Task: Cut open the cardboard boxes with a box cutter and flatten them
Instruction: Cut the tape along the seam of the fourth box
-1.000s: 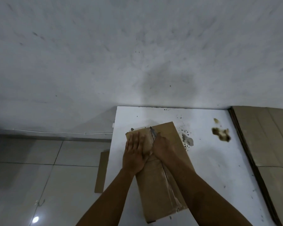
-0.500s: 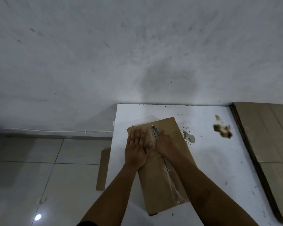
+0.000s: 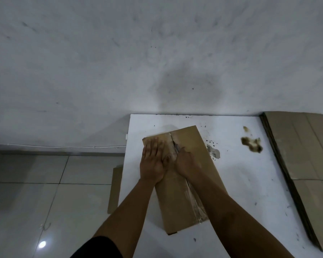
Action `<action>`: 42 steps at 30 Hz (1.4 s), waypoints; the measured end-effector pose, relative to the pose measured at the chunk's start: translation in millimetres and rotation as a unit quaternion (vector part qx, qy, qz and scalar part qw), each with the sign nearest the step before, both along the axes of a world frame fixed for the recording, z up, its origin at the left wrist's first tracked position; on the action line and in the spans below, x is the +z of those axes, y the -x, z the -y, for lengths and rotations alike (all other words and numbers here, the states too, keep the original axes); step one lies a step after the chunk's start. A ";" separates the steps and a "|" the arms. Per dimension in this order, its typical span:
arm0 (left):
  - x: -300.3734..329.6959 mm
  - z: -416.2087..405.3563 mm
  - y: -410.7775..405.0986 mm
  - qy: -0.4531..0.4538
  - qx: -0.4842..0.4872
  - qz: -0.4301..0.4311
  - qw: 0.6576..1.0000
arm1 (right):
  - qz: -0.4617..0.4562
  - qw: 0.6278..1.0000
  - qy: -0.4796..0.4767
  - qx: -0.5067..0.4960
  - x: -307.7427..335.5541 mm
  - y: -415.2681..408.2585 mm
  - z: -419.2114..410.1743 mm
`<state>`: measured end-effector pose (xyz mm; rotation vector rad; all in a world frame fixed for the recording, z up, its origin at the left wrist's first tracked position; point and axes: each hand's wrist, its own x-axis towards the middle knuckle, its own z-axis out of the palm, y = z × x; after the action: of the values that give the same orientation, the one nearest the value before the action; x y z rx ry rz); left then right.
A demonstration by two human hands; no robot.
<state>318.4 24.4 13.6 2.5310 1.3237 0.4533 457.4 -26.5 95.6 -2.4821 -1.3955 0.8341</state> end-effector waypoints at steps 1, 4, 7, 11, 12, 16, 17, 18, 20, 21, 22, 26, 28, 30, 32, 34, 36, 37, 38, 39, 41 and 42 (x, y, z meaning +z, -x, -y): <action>0.5 0.0 -0.1 0.002 0.000 0.001 1.000 | -0.001 1.000 0.002 -0.005 0.0 1.5 2.2; 0.9 0.3 0.3 0.012 0.001 0.000 1.000 | -0.003 1.000 0.011 0.001 0.9 4.2 9.4; 0.2 -1.8 -0.8 0.012 0.002 -0.007 1.000 | -0.005 0.999 0.030 0.017 1.6 4.9 19.0; 3.2 -11.5 -5.0 0.015 0.013 -0.014 1.000 | -0.008 0.999 0.030 -0.010 1.5 3.4 30.0; 3.3 -14.1 -6.3 0.018 0.012 -0.016 1.000 | -0.005 0.999 0.031 -0.015 2.7 2.2 30.5; 4.8 -27.2 -10.6 0.036 0.012 -0.029 0.999 | -0.004 0.998 0.055 -0.015 6.7 -0.4 31.0; 5.6 -32.3 -12.3 0.042 0.014 -0.035 0.998 | 0.000 0.998 0.067 -0.013 8.7 -1.4 31.8; 7.2 -36.8 -13.8 0.046 0.015 -0.041 0.998 | 0.000 0.997 0.077 -0.017 9.5 -2.2 33.7; 10.5 -43.5 -15.3 0.051 0.015 -0.057 0.997 | 0.000 0.995 0.095 -0.021 11.2 -2.5 39.7; 11.6 -45.5 -15.8 0.056 0.012 -0.067 0.996 | -0.002 0.995 0.093 -0.021 11.2 -2.0 43.7; 12.8 -47.1 -16.9 0.062 0.009 -0.078 0.995 | -0.001 0.996 0.092 -0.017 11.2 -2.1 47.2; 26.5 -38.2 -23.8 0.109 0.008 -0.125 0.986 | 0.000 0.995 0.103 -0.015 19.9 1.6 54.0; 26.7 -12.7 -21.2 0.111 -0.019 -0.145 0.983 | 0.007 0.995 0.099 -0.016 28.5 2.7 55.2; 21.8 24.5 -10.4 0.076 -0.051 -0.115 0.989 | 0.015 0.996 0.084 0.018 33.4 3.7 58.3; 11.8 48.6 -0.3 0.046 -0.054 -0.077 0.995 | 0.013 0.996 0.081 0.031 35.8 0.5 65.1; 6.6 50.8 -0.2 0.049 -0.032 -0.064 0.996 | 0.016 0.995 0.095 0.036 40.4 -2.7 75.1; 6.1 49.4 -4.7 0.054 -0.008 -0.069 0.996 | 0.025 0.989 0.123 0.077 52.6 -3.0 87.3; 3.9 49.2 -6.4 0.050 -0.003 -0.070 0.996 | 0.027 0.985 0.141 0.098 59.2 -3.1 94.3; 2.5 49.5 -7.3 0.048 0.000 -0.072 0.996 | 0.024 0.981 0.160 0.111 68.0 -2.1 101.1; 1.2 49.9 -7.1 0.047 0.003 -0.071 0.996 | 0.018 0.976 0.178 0.122 75.0 -0.6 108.1; -1.3 50.4 -6.4 0.040 0.006 -0.058 0.998 | 0.011 0.971 0.203 0.126 82.8 3.0 121.5; -1.7 50.3 -6.6 0.035 0.007 -0.053 0.998 | 0.008 0.970 0.209 0.121 83.8 4.7 128.7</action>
<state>325.0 -25.9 11.9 2.5207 1.3700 0.2730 452.7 -155.3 179.4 -2.6447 -1.7054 1.2794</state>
